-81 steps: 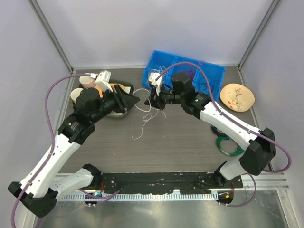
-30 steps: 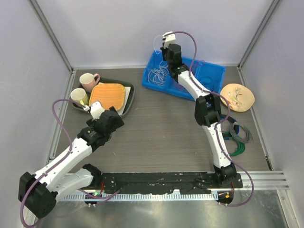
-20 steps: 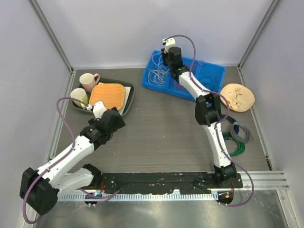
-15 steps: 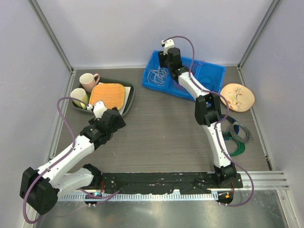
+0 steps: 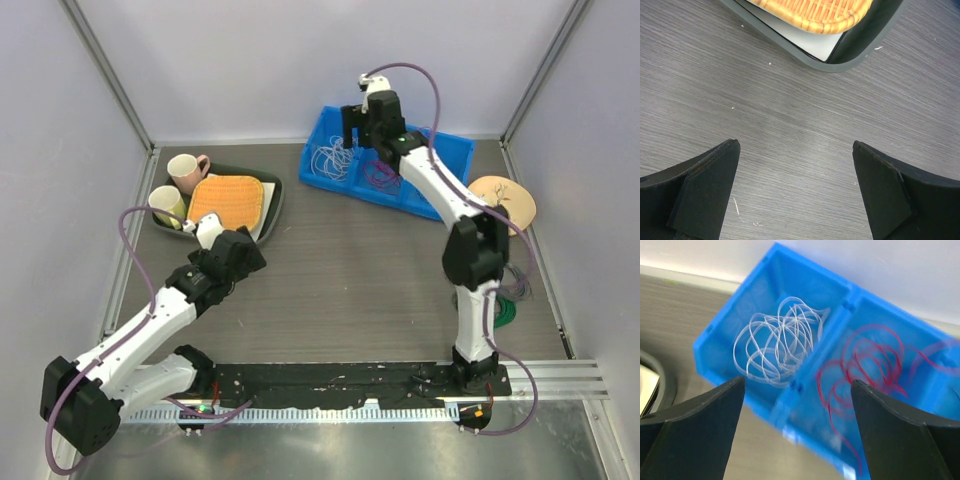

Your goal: Untangle the cables

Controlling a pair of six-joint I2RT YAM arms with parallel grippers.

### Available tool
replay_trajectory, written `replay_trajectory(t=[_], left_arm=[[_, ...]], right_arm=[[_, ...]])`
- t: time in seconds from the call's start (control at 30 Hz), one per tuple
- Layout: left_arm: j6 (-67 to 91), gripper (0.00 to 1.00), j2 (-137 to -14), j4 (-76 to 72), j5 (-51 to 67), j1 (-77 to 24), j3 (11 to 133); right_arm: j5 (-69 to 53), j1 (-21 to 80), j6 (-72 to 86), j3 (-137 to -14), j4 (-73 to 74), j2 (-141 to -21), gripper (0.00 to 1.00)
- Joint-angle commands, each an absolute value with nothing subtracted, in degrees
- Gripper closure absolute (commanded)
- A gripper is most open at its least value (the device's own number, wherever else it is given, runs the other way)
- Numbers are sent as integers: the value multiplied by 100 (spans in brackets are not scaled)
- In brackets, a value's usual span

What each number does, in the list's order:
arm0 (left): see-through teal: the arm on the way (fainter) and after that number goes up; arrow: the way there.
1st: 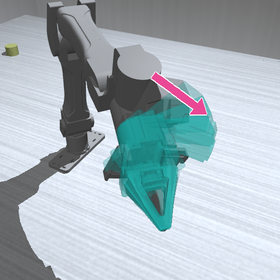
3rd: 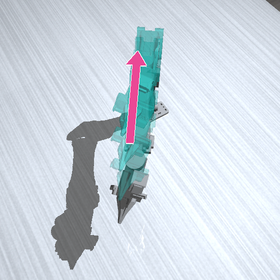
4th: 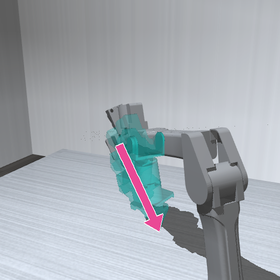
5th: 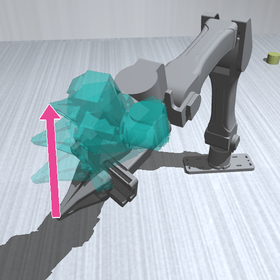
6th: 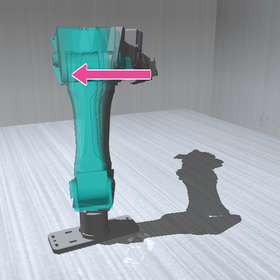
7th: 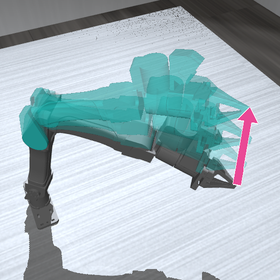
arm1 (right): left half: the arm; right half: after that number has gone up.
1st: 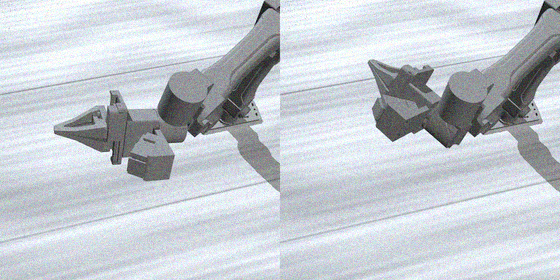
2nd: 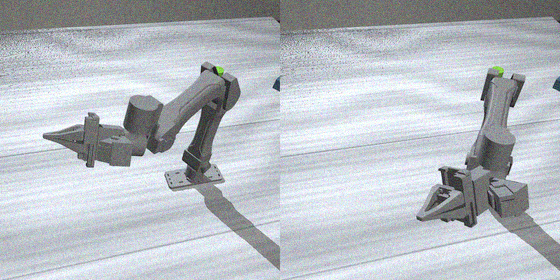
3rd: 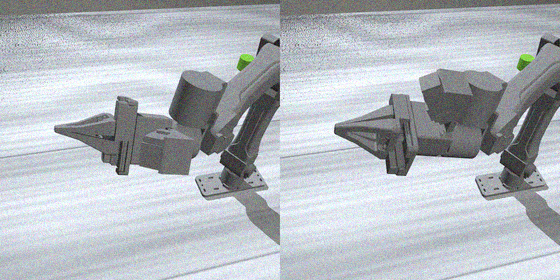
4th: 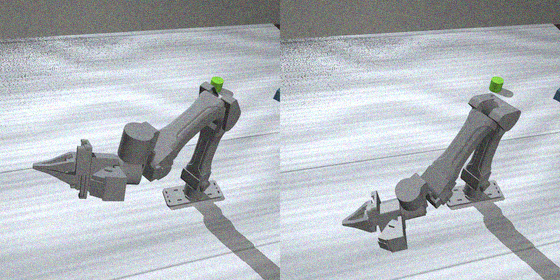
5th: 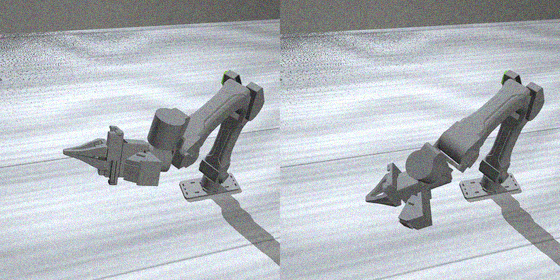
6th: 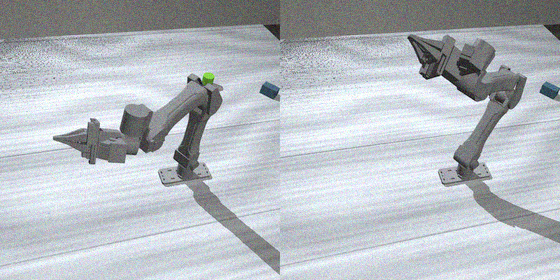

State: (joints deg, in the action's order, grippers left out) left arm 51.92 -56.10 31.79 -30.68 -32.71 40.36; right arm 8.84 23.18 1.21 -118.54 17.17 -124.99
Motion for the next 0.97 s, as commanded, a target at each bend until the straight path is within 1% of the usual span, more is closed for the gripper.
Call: replay_trajectory(t=[0.0, 0.03, 0.07, 0.13, 0.17, 0.23, 0.27, 0.3, 0.33, 0.37, 0.47, 0.63, 0.73, 0.93], left_arm=[[5291, 0, -5423, 3296, -2875, -3252, 4298], [5291, 0, -5414, 3296, -2831, -3243, 4298], [5291, 0, -5414, 3287, -2821, -3243, 4289], [5291, 0, -5432, 3278, -2751, -3243, 4272], [5291, 0, -5466, 3287, -2716, -3243, 4280], [5273, 0, -5589, 3339, -2567, -3243, 4306], [5282, 0, -5642, 3401, -2549, -3234, 4341], [5274, 0, -5669, 3410, -2505, -3234, 4342], [5265, 0, -5721, 3410, -2461, -3234, 4359], [5273, 0, -5739, 3401, -2444, -3234, 4368], [5238, 0, -5722, 3384, -2347, -3234, 4368], [5247, 0, -5485, 3472, -2417, -3234, 4228], [5273, 0, -5256, 3472, -2505, -3234, 4140], [5300, 0, -4922, 3577, -2663, -3234, 4070]], right_arm=[[1739, 2355, 957, -10287, 2303, -10392, 7], [1801, 2355, 1062, -9935, 2346, -10128, 7], [1924, 2355, 1246, -9244, 2468, -9542, 7], [2240, 2364, 1773, -8494, 2505, -8977, 7], [2389, 2364, 2002, -7716, 2453, -8452, 6], [2636, 2364, 2502, -6947, 2295, -7869, 6], [2689, 2364, 2601, -6317, 2233, -7640, 5], [2803, 2364, 2758, -6041, 2232, -7124, 5], [2821, 2364, 3029, -5803, 2241, -6910, 5], [2778, 2364, 3076, -5348, 2215, -6647, 5], [2601, 2356, 3076, -4521, 2066, -5873, 4], [2277, 2364, 3094, -3667, 1899, -5187, 4], [2171, 2364, 3050, -3411, 1662, -5011, 4], [2267, 2356, 2988, -3278, 1608, -4860, 3]])
